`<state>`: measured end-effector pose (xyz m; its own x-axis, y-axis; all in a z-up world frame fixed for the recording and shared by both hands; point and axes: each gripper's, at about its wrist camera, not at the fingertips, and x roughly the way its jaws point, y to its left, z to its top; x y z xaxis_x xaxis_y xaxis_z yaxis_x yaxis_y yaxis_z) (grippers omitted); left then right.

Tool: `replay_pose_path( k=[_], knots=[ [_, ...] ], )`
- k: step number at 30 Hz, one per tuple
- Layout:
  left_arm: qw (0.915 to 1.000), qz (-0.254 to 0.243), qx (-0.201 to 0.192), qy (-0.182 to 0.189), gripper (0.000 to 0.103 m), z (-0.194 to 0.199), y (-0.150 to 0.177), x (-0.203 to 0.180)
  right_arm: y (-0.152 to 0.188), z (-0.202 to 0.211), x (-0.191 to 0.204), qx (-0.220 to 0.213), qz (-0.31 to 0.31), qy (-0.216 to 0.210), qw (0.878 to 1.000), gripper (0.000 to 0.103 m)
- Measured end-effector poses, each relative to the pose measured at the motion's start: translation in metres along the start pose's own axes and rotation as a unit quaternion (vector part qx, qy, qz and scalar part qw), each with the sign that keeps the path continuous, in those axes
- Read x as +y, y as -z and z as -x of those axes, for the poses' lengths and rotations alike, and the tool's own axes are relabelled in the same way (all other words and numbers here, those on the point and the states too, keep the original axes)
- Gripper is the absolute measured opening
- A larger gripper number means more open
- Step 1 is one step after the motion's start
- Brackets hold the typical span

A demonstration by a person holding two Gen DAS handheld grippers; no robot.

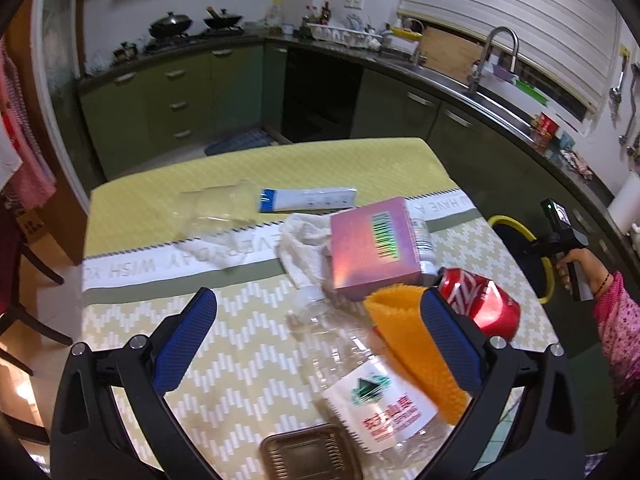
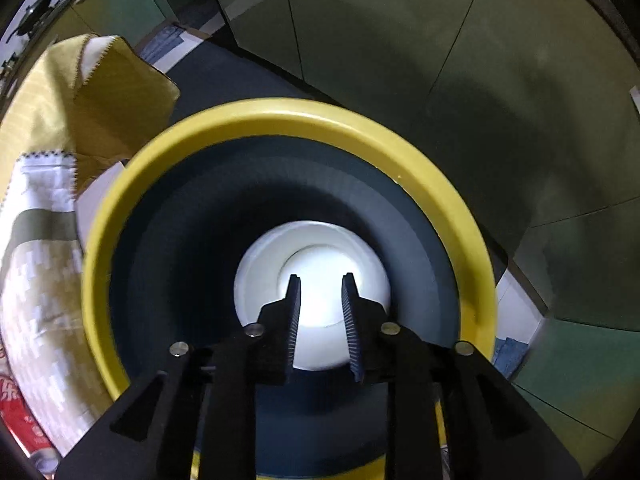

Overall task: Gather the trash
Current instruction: 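Carry the bucket over the yellow-rimmed bin and release it inside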

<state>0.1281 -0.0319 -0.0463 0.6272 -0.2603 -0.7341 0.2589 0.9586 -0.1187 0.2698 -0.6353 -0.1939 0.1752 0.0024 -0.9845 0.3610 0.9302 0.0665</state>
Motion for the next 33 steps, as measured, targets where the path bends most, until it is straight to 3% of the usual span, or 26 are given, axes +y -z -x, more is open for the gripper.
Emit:
replay_pose_path(
  k=[5, 7, 9, 14, 16, 25, 29, 33],
  knots=[
    [0.9986, -0.022, 0.029, 0.039, 0.097, -0.014, -0.02, -0.015, 0.029, 0.033, -0.002, -0.026, 0.017, -0.021, 0.999, 0.022],
    [0.9981, -0.023, 0.036, 0.044, 0.097, -0.018, -0.03, -0.014, 0.037, 0.045, 0.003, -0.034, 0.025, -0.029, 0.999, 0.028],
    [0.9986, -0.013, 0.041, 0.031, 0.097, -0.025, -0.045, -0.003, 0.047, 0.057, 0.009, -0.045, 0.036, -0.034, 0.998, 0.028],
    [0.9966, 0.003, 0.052, -0.063, 0.097, -0.064, -0.073, 0.033, 0.061, 0.066, 0.022, -0.051, 0.058, -0.041, 0.996, 0.028],
    [0.9946, 0.004, 0.07, -0.077, 0.097, -0.082, -0.08, 0.048, 0.064, 0.066, 0.027, -0.048, 0.064, -0.043, 0.996, 0.028],
    [0.9928, 0.036, 0.114, -0.012, 0.097, -0.128, -0.095, 0.113, 0.066, 0.061, 0.035, -0.038, 0.079, -0.048, 0.995, 0.028],
    [0.992, 0.025, 0.123, 0.018, 0.097, -0.14, -0.087, 0.113, 0.065, 0.06, 0.039, -0.035, 0.084, -0.047, 0.995, 0.028],
    [0.9905, 0.001, 0.137, 0.013, 0.097, -0.15, -0.082, 0.106, 0.064, 0.058, 0.047, -0.033, 0.086, -0.046, 0.995, 0.028]
  ],
)
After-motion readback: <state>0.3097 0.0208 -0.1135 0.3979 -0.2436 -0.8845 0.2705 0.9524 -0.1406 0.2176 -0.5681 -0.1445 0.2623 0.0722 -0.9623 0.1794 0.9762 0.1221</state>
